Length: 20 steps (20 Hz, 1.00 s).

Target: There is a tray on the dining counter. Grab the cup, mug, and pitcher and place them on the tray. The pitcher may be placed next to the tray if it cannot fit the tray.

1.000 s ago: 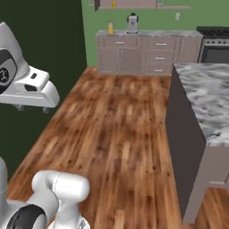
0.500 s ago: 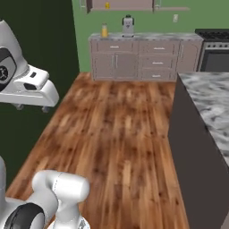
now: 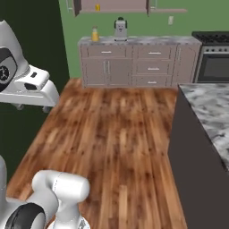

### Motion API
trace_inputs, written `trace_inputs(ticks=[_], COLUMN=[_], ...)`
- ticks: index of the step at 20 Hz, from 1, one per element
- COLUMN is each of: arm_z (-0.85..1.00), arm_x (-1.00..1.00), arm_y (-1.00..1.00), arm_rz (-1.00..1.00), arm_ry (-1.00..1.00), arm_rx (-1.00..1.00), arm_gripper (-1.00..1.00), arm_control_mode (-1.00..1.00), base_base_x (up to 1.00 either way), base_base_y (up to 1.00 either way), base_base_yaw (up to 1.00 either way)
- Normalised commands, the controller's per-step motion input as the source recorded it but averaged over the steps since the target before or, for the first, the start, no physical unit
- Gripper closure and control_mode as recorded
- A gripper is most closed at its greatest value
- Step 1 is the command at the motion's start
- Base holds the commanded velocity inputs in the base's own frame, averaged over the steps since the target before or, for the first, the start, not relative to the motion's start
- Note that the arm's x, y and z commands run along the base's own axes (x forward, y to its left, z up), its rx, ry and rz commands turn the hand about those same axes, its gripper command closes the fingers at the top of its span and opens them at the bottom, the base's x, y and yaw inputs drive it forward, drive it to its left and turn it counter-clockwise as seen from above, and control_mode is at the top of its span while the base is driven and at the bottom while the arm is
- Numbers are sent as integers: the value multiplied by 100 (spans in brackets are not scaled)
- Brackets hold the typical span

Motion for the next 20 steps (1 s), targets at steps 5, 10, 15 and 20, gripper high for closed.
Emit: trace_inputs(ticks=[5, 10, 15, 20], arm_z=[0, 0, 0, 0], arm_x=[0, 0, 0, 0], arm_y=[0, 0, 0, 0], arm_rz=[0, 0, 0, 0], arm_ry=[0, 0, 0, 0], arm_rx=[0, 0, 0, 0], arm_gripper=[-100, -100, -100, -100], arm_control_mode=[100, 100, 100, 100], base_base_x=[100, 100, 100, 100], base_base_y=[26, 14, 11, 4], base_base_yaw=[-3, 0, 0, 0])
